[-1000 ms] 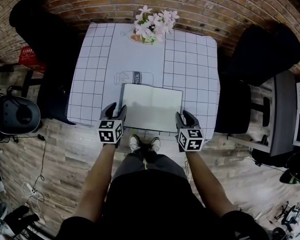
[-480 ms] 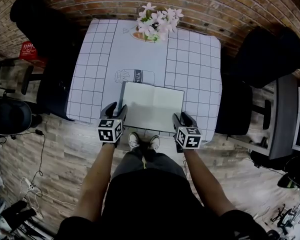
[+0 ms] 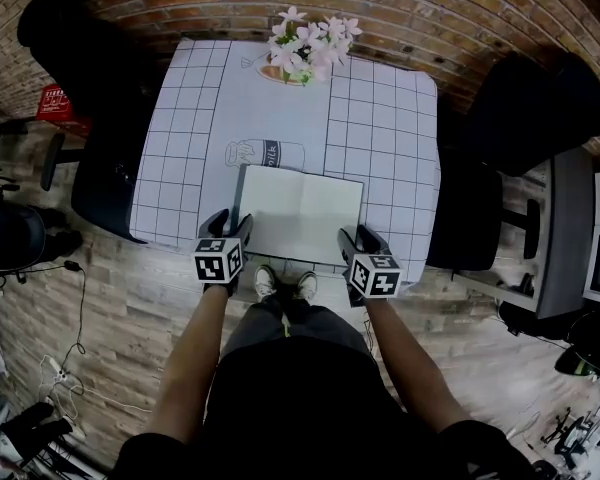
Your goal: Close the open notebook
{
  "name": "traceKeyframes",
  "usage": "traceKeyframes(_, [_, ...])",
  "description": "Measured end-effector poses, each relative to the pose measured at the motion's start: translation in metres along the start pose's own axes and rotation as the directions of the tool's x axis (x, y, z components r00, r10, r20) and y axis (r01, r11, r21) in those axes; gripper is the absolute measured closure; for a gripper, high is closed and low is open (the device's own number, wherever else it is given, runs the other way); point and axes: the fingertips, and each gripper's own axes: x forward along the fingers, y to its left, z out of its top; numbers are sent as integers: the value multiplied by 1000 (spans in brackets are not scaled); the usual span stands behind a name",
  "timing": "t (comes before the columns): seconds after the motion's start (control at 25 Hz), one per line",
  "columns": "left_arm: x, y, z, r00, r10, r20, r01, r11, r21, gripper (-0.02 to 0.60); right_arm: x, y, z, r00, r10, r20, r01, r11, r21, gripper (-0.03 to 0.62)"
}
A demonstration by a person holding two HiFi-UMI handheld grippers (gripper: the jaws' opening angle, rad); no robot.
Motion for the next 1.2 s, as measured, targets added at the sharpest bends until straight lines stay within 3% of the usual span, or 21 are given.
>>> traceKeyframes(0.12, [4,0,-7,999,4,-37,-4,1000,-12,328,0,0,0,1000,1,3,-1,1000,-3,384])
traceKeyframes(0.52, [9,-1,-7,996,80,-42,-78,997,27,356,-1,1,1,1000,2,13,-2,1000,-12,382])
traceKeyframes(0.76, [8,0,-8,996,80,-29,-81,996,-34,383,-1,1,1,1000,7,13,-7,1000,-12,382])
traceKeyframes(0.88, [4,4,-7,996,86,-10,-87,994,-71,437,-1,1,0,1000,9,16,-9,1000,-12,381])
traceKeyframes(0.96, [1,8,-5,996,91,4,-90,992,-89,504,-1,1,0,1000,12,16,-11,1000,-10,381])
traceKeyframes(1.2, [-2,13,-3,997,72,18,-68,986,-150,540,-1,1,0,1000,12,16,-12,1000,-12,381])
